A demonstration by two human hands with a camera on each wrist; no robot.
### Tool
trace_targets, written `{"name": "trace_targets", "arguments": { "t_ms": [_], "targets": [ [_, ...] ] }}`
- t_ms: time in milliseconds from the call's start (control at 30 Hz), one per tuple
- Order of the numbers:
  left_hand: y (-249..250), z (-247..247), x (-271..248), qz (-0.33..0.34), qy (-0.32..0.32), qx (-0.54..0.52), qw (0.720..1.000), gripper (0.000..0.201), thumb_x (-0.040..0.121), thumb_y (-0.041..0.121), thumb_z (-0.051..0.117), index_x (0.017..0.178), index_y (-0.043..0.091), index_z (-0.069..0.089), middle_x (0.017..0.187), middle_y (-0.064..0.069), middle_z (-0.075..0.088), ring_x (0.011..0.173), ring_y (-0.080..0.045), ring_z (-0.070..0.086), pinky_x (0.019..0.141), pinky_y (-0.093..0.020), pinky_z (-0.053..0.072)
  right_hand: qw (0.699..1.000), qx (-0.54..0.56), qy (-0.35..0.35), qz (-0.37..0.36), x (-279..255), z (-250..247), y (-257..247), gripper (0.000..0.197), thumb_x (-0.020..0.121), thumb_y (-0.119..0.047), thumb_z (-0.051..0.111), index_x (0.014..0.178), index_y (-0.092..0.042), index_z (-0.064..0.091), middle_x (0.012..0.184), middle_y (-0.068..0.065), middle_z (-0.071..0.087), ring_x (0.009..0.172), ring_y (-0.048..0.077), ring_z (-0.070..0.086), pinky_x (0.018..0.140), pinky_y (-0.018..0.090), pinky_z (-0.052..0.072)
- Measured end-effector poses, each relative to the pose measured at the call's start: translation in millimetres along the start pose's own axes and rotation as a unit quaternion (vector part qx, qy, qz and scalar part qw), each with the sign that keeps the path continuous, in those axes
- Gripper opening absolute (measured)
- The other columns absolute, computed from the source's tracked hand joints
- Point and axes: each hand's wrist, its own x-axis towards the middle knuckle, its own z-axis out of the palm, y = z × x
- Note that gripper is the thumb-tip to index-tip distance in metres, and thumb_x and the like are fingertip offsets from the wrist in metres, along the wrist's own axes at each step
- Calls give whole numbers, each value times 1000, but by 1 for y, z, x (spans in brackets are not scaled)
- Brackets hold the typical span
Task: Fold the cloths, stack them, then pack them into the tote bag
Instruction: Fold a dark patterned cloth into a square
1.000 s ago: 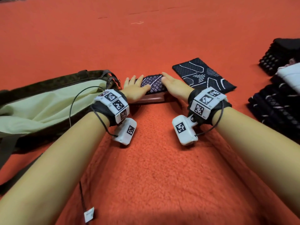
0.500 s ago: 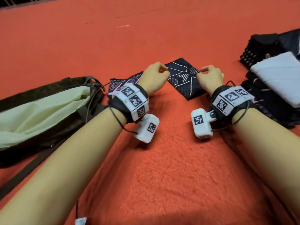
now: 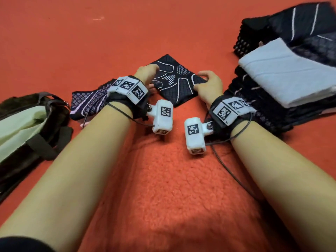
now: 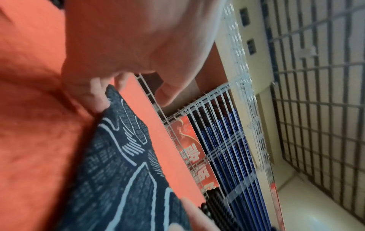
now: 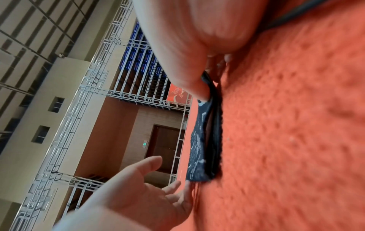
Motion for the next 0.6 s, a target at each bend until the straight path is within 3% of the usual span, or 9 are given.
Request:
{"name": "trace_targets", "arguments": {
  "t_ms": [67,133,200,267,300,400,500,533,600],
  "targets": [
    [1,2,5,-18,-13,-26,999,27,89,27,45,64,18,42,38,6,43,24,-7,34,36,-10,27,1000,16,3,-8,0,0,2,38,77,-3,57,112,-16,64,112,6,67,106,25,60,95,38,47],
    [1,5,7,-24,-7,-47,999,35,91,29,47,58,19,37,30,6,36,24,-7,31,36,-11,26,999,25,3,-19,1,-2,3,38,77,0,56,110,-14,65,110,6,67,100,22,61,93,36,48],
    [2,7,9,-26,24,-77,996,31,89,24,53,60,16,46,46,4,48,41,-9,46,48,-16,40,999,34,-2,-29,0,-3,4,40,76,6,53,110,-12,65,108,6,67,92,16,59,90,31,48],
    [1,9,12,-25,29,-102,994,21,89,18,52,68,11,52,64,0,55,64,-15,55,70,-27,51,998,44,0,-41,-2,-3,4,41,76,9,51,109,-11,65,106,6,67,89,11,56,88,28,48],
    [2,8,11,-25,28,-112,993,20,89,15,50,70,10,52,65,-1,55,66,-17,55,73,-28,51,998,49,4,-46,-3,-4,5,42,76,10,50,109,-11,65,107,5,66,90,10,55,88,26,47],
    [4,5,3,0,46,-162,986,17,89,5,46,76,7,55,64,-3,57,51,-15,55,58,-24,49,997,57,8,-55,-5,-6,4,42,77,10,51,112,-10,65,106,2,64,92,7,53,81,14,41],
    [4,0,-5,22,47,-187,981,15,90,0,40,90,5,54,64,-5,57,42,-13,53,70,-31,54,996,61,3,-58,-8,-9,2,41,79,8,51,113,-10,64,100,-3,60,91,6,53,75,8,36],
    [5,-3,-10,28,48,-188,981,15,91,0,39,87,6,52,59,-3,55,41,-11,52,76,-33,53,997,60,0,-57,-8,-9,2,40,80,8,51,113,-11,64,99,-4,60,91,6,53,74,8,36],
    [12,-9,-23,33,37,-219,974,23,92,1,40,74,13,46,62,2,52,51,-8,52,72,-29,51,997,66,-4,-51,-11,-9,-2,40,80,7,51,113,-11,64,100,-2,61,91,7,53,76,11,39]
  ]
}}
